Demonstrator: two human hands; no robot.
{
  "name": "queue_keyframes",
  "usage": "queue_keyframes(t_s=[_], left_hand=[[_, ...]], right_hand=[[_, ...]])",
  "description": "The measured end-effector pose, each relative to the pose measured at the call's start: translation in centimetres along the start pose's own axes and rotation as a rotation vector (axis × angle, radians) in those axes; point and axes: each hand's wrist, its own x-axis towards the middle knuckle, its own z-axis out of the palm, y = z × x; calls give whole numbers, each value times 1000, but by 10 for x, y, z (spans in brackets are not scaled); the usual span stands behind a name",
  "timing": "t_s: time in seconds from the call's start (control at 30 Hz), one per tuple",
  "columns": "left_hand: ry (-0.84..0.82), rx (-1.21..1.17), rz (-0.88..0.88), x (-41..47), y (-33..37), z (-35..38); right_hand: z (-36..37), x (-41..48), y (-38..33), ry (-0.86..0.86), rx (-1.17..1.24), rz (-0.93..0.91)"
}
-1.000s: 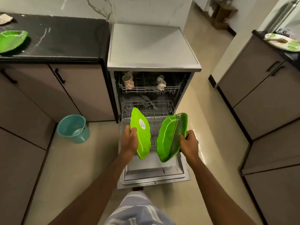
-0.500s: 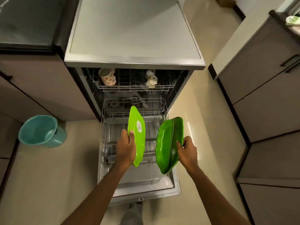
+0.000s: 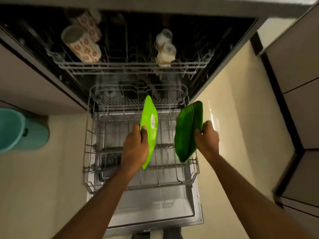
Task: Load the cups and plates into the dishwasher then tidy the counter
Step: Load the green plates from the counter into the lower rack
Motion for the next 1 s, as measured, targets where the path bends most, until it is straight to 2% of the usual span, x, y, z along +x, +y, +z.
queue_keyframes(t_s=[0.2, 0.37, 0.73, 1.0], left_hand=[[56, 22, -4, 36, -33, 55], [68, 39, -19, 46, -46, 74], [58, -9, -42, 47, -51, 75], [20, 54, 4, 48, -58, 78]], right_hand=[[37, 81, 11, 7, -51, -21], [48, 127, 10, 11, -65, -49], [76, 142, 17, 23, -146, -243], [87, 175, 8, -34, -135, -192]])
